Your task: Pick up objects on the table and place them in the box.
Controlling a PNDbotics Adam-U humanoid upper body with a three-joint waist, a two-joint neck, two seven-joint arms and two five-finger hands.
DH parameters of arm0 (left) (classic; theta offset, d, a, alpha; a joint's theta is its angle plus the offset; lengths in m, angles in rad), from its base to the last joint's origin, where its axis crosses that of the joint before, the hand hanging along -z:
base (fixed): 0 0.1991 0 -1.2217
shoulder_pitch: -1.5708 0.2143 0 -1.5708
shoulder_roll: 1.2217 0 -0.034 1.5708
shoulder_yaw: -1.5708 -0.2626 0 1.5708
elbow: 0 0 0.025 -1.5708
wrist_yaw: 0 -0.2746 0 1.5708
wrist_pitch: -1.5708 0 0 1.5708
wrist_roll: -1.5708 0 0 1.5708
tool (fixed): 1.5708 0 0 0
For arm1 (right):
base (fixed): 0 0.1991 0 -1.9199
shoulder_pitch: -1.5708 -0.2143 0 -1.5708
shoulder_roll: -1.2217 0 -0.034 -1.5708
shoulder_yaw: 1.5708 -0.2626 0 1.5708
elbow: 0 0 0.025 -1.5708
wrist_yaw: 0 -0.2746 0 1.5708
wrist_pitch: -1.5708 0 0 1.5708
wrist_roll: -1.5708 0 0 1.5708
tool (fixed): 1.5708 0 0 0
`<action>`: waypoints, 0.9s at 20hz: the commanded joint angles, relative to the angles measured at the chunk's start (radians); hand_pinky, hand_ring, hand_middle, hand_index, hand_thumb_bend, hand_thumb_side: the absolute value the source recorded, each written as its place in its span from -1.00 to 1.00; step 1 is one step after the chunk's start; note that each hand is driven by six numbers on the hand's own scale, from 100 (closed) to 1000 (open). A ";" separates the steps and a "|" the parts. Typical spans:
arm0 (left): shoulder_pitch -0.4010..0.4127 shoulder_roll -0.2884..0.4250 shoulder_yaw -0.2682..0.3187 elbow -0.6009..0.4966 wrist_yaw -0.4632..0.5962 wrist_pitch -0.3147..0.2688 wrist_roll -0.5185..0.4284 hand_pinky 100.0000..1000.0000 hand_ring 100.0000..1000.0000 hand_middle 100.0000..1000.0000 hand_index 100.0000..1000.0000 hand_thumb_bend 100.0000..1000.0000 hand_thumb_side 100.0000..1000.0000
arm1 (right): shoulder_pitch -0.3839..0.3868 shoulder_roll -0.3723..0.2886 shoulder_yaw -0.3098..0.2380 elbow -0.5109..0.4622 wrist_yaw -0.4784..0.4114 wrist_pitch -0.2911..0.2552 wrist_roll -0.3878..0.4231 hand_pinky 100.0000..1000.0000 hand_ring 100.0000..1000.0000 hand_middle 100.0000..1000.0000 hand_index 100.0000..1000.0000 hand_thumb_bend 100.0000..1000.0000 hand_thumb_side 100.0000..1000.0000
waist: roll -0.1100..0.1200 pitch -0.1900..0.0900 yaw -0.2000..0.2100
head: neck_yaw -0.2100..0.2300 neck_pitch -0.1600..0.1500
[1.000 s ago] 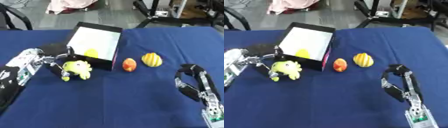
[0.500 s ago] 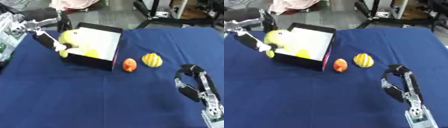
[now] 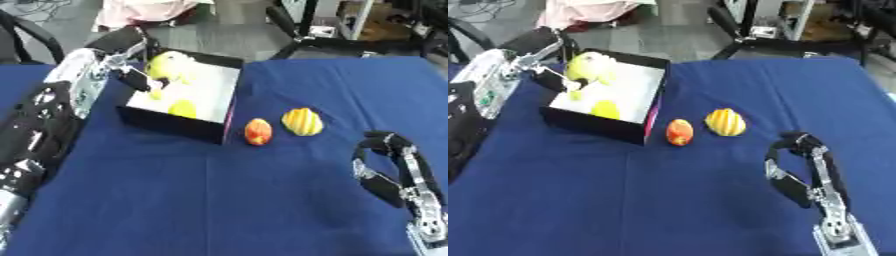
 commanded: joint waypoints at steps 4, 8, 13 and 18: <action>-0.022 -0.013 0.029 0.052 -0.039 0.008 0.075 0.50 0.29 0.27 0.60 0.02 -0.12 | -0.010 -0.005 0.000 -0.008 -0.004 -0.003 0.003 0.55 0.45 0.41 0.07 -1.00 -1.00 | -0.011 -0.025 -0.005 | 0.003 -0.001; -0.019 -0.002 0.021 0.043 -0.025 -0.001 0.093 0.62 0.51 0.54 0.83 0.63 0.35 | -0.009 -0.005 -0.002 -0.008 -0.004 -0.003 0.002 0.55 0.45 0.41 0.07 -1.00 -1.00 | -0.011 -0.025 -0.003 | 0.001 -0.001; -0.005 0.063 0.000 -0.055 0.057 -0.018 0.104 0.65 0.59 0.66 0.88 0.86 0.60 | -0.009 -0.007 -0.008 -0.009 -0.002 -0.002 -0.003 0.55 0.45 0.41 0.07 -1.00 -0.98 | -0.009 -0.025 0.008 | -0.006 -0.001; 0.075 0.231 -0.017 -0.369 0.353 -0.006 0.092 0.54 0.46 0.47 0.75 0.55 0.36 | -0.028 -0.037 -0.016 -0.015 0.008 0.003 -0.009 0.55 0.45 0.41 0.08 -1.00 -1.00 | -0.005 -0.023 0.024 | -0.017 -0.001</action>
